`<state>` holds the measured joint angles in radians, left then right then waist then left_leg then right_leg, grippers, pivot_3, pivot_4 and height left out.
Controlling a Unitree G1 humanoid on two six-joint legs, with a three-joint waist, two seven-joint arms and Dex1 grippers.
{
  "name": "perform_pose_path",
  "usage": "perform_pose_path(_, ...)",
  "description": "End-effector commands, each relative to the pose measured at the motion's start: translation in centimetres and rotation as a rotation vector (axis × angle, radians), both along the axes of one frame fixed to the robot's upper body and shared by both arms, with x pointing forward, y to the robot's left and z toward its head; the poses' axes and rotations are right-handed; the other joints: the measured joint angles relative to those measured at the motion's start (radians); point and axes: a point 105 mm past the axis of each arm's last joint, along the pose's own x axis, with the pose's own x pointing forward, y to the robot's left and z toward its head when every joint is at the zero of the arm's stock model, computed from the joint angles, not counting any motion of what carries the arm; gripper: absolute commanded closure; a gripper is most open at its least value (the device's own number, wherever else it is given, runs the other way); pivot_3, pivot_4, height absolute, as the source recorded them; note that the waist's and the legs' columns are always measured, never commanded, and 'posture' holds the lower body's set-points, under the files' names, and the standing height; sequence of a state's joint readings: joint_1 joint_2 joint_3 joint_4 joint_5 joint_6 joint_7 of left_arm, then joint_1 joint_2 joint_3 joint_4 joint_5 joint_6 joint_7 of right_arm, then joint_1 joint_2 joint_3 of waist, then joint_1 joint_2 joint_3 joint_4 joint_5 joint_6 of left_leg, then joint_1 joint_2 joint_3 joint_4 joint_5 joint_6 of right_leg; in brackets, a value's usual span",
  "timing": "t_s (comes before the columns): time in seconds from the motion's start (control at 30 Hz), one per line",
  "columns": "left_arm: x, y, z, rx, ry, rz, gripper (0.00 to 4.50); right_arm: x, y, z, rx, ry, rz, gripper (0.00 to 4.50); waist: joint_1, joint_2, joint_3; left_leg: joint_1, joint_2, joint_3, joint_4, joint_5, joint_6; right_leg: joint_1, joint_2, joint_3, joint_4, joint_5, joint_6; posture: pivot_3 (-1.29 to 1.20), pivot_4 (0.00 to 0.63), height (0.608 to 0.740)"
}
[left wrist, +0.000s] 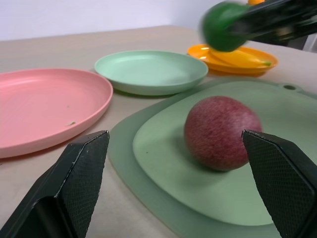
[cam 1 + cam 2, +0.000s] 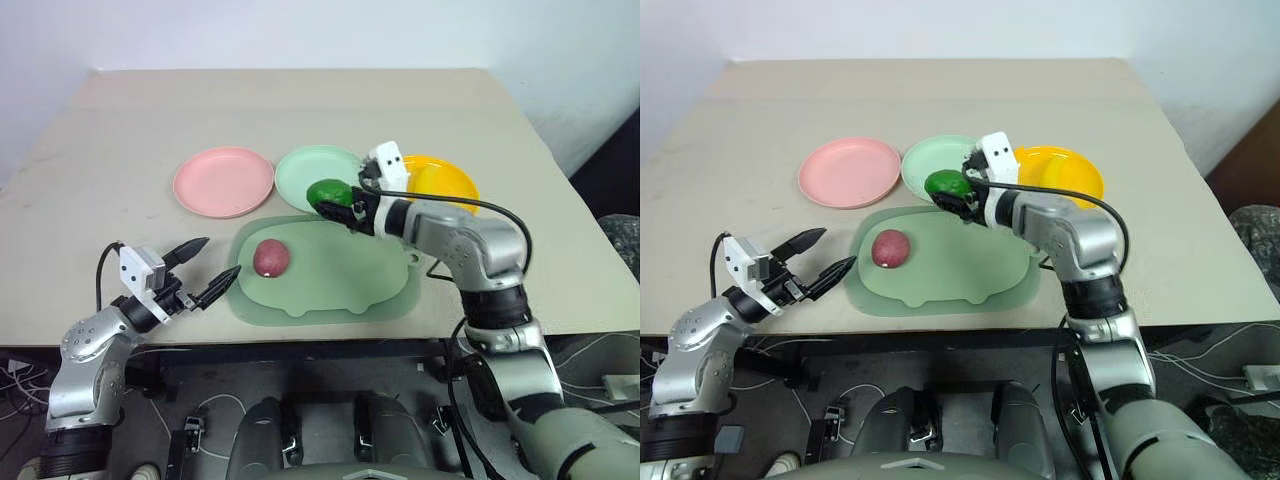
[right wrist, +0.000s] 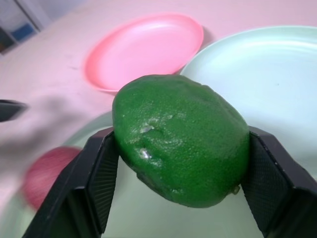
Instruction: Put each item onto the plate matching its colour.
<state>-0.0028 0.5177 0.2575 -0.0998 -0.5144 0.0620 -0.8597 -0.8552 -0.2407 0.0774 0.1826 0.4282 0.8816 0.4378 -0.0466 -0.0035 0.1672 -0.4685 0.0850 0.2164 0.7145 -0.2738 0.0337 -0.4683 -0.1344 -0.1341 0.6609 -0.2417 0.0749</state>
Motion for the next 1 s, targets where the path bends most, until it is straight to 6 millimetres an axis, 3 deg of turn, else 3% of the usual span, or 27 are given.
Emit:
perform_pose_path(0.03,-0.2,-0.6,1.9,-0.001,-0.051,0.002,0.00,2.1,0.9,0.9,-0.028,-0.075,-0.011,1.34,0.001,0.000,0.000,-0.001,0.000,0.000,0.000,0.000,0.000,-0.001,0.000,0.000,0.000,0.000,0.000,0.00,0.150,0.695)
perform_pose_path(0.2,-0.3,-1.2,2.8,-0.001,-0.057,0.011,0.00,5.0,1.3,0.2,-0.105,-0.113,-0.060,1.34,-0.001,0.000,0.000,-0.005,0.000,0.004,0.001,0.001,0.001,-0.007,0.000,0.001,0.004,0.000,0.001,0.00,0.150,0.695)
perform_pose_path(0.33,-0.3,-1.5,3.7,-0.001,-0.067,0.026,0.00,6.1,1.3,-0.5,-0.155,-0.114,-0.080,1.34,-0.003,0.000,0.000,-0.006,0.000,0.005,0.001,0.002,0.001,-0.008,0.000,0.000,0.005,0.000,0.001,0.00,0.150,0.695)
perform_pose_path(0.47,-0.3,-1.9,4.2,-0.002,-0.071,0.033,0.00,6.1,1.7,0.0,-0.135,-0.119,-0.040,0.04,-0.007,0.000,0.000,-0.006,0.000,0.004,0.001,0.002,0.001,-0.008,0.001,0.000,0.005,0.000,0.001,0.00,0.150,0.695)
perform_pose_path(0.6,-0.5,-2.3,4.3,-0.002,-0.064,0.030,0.00,5.7,1.7,1.0,-0.096,-0.161,0.006,0.04,-0.013,0.000,0.000,-0.006,0.000,0.004,0.001,0.002,0.000,-0.008,0.001,0.000,0.005,0.000,0.001,0.00,0.150,0.695)
perform_pose_path(0.73,-0.5,-2.5,4.0,-0.005,-0.046,0.013,0.00,3.3,1.5,2.7,0.036,-0.232,0.118,0.04,-0.013,0.000,0.000,-0.006,0.000,0.003,0.001,0.002,0.000,-0.008,0.001,0.000,0.005,0.000,0.001,0.00,0.150,0.695)
perform_pose_path(1.0,-0.2,-2.7,2.2,-0.014,0.007,-0.013,0.00,-5.0,0.0,2.7,0.157,-0.314,0.241,0.04,0.002,0.000,0.000,-0.006,0.000,0.000,0.001,0.001,-0.002,-0.008,0.000,0.000,0.005,0.000,0.001,0.00,0.150,0.695)
